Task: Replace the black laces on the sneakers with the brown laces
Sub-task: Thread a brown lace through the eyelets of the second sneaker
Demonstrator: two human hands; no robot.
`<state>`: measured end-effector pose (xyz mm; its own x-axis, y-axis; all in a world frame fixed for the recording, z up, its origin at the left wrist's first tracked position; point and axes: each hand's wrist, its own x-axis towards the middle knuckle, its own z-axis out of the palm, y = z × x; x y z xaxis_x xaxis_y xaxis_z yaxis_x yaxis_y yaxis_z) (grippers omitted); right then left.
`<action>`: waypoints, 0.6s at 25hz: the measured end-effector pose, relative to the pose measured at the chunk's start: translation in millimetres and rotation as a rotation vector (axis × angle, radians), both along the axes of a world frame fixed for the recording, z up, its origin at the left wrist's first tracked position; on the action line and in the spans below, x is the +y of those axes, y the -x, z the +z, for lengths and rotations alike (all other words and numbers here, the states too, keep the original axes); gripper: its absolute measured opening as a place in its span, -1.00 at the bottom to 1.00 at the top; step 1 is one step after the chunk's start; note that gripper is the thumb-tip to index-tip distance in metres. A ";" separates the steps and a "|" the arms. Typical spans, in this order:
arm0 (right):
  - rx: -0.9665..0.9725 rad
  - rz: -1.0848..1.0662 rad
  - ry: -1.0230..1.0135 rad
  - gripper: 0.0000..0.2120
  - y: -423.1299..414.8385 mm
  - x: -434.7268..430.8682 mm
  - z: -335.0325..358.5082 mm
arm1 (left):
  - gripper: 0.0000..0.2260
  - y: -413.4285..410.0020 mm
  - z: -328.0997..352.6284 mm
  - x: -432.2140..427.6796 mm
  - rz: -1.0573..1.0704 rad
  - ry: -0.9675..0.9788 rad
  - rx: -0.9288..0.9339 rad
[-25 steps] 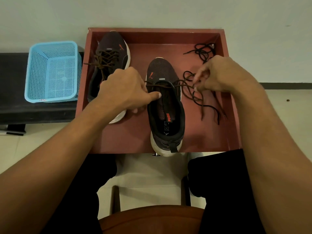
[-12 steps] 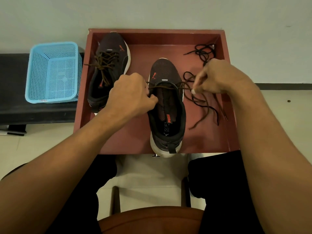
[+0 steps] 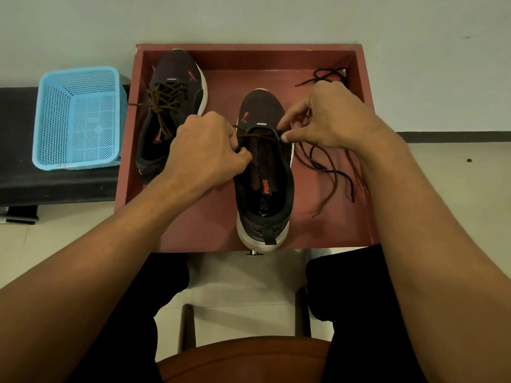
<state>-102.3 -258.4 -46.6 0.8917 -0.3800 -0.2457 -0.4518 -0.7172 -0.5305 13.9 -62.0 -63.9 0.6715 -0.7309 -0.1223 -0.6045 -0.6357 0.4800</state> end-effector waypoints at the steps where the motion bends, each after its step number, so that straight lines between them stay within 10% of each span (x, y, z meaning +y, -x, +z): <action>1: -0.006 0.008 0.009 -0.88 -0.4 0.0 0.4 | -0.78 -0.1 0.4 -0.3 -0.003 -0.002 -0.005; 15: 0.402 -0.193 0.085 -0.74 6.7 -17.7 -4.1 | -0.79 -6.3 2.9 1.5 0.025 -0.002 0.050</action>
